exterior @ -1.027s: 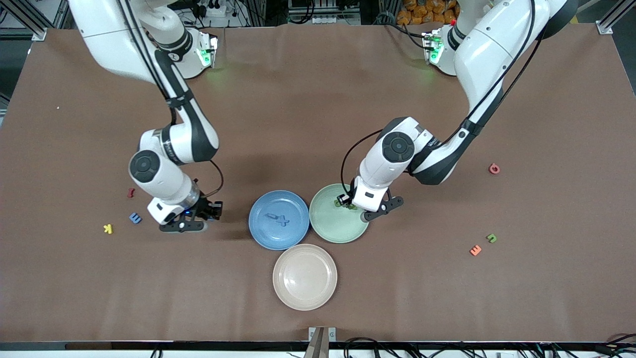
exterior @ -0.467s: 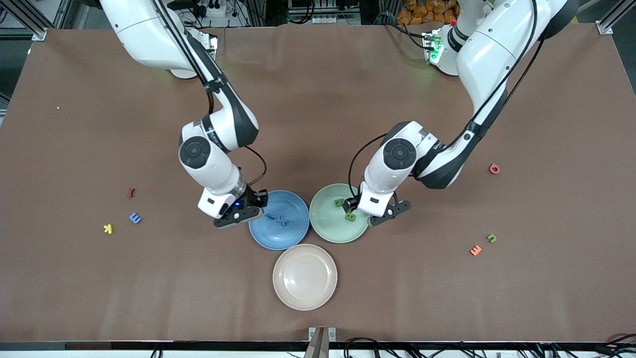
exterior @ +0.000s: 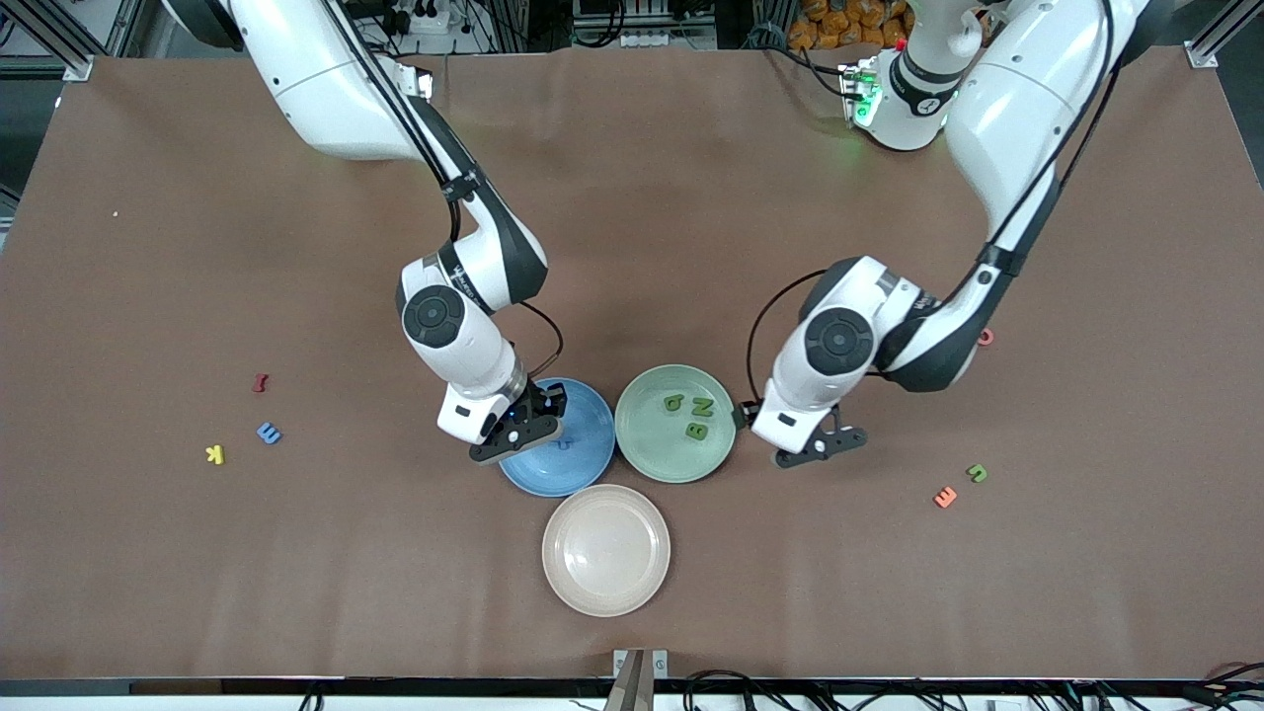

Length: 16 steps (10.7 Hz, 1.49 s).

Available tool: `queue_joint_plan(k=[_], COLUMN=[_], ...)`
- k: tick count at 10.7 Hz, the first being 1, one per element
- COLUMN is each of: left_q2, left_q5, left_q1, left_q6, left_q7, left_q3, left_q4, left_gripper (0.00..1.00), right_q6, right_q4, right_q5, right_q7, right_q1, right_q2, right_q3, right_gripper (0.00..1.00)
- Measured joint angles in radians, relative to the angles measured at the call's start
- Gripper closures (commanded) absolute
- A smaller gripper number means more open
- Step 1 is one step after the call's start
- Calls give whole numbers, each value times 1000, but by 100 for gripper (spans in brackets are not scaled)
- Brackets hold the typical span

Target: Sort letters by color into matching plates

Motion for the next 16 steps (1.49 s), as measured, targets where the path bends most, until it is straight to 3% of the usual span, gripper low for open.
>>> queue_joint_plan(k=[4,9,11,14,16], left_q2=[-11,-10,-7,4,26], left_q5=[11,62,62,48,36], left_q1=[153,252,294,328,357], left_q6=[-37,-51,-53,-51,-24], left_q7=[183,306,316,316,313], left_q3=[14,71,87,178,185], left_q4=[14,14,13,12,12], left_gripper=[0,0,0,0,0], right_q6=[-4,-23,-74,-181,-258], right_q4=[19,22,24,32,33], right_q5=[0,0,0,0,-1], right_q7=[-124,-203,-315,-487,-613], right_q1=[-32,-64,-127,-234,-299], right_q2=[1,-1,-7,-25,-46], right_q3=[-7,-13,-16,-22,-47], right_gripper=[0,0,0,0,0])
